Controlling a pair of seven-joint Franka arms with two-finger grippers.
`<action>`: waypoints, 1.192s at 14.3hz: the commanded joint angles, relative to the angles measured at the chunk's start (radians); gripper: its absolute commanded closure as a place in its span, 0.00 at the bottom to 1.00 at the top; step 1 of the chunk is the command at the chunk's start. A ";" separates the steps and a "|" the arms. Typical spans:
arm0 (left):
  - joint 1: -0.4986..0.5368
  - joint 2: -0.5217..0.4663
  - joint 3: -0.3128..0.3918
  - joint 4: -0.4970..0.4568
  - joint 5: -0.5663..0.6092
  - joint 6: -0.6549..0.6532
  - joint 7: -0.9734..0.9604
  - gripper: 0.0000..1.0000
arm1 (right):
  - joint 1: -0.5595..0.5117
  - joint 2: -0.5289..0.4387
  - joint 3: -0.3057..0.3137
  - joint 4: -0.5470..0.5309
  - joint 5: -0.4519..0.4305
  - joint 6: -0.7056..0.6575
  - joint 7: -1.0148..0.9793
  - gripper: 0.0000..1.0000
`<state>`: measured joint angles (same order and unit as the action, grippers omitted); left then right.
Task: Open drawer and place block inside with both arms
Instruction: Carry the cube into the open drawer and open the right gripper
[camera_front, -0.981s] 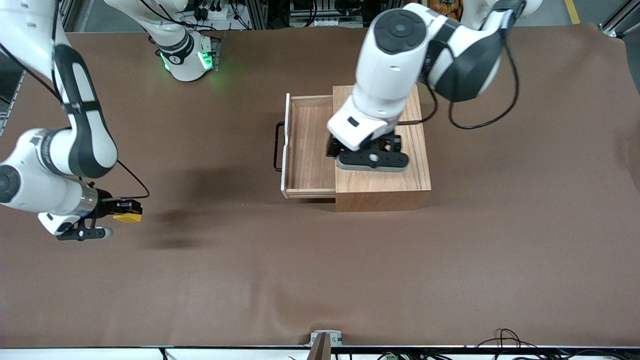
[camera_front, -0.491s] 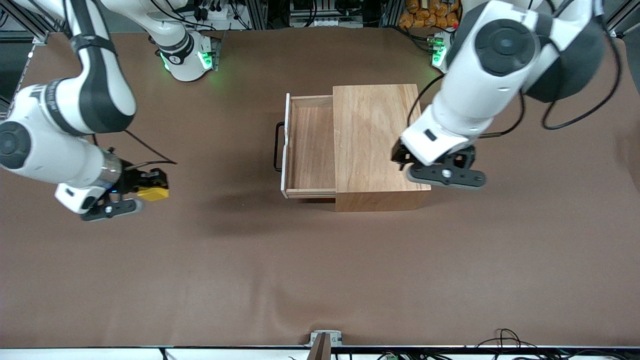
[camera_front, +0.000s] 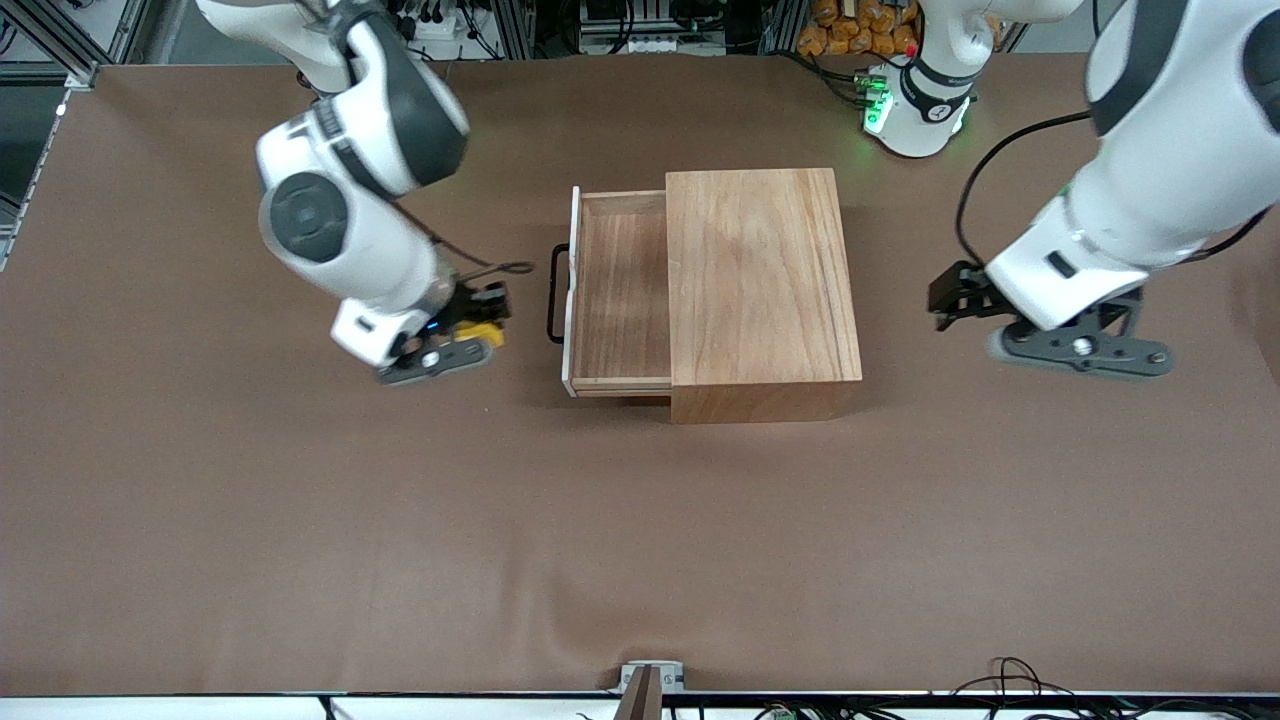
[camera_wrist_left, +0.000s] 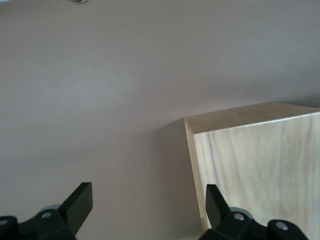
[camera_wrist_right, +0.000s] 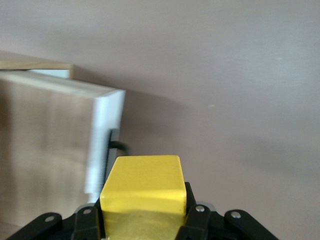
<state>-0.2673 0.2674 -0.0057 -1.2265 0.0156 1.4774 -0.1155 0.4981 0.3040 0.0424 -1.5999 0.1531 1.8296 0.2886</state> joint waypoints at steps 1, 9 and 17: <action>0.046 -0.097 -0.011 -0.065 -0.028 -0.038 -0.018 0.00 | 0.081 0.066 -0.015 0.078 -0.003 -0.010 0.108 0.92; 0.125 -0.356 -0.014 -0.379 -0.079 0.007 -0.020 0.00 | 0.184 0.170 -0.015 0.075 0.011 0.111 0.242 0.92; 0.172 -0.332 0.029 -0.333 -0.057 0.004 0.087 0.00 | 0.258 0.265 -0.015 0.075 0.031 0.194 0.270 0.81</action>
<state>-0.1097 -0.0806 0.0096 -1.5853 -0.0551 1.4819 -0.0932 0.7286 0.5396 0.0399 -1.5547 0.1629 2.0180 0.5253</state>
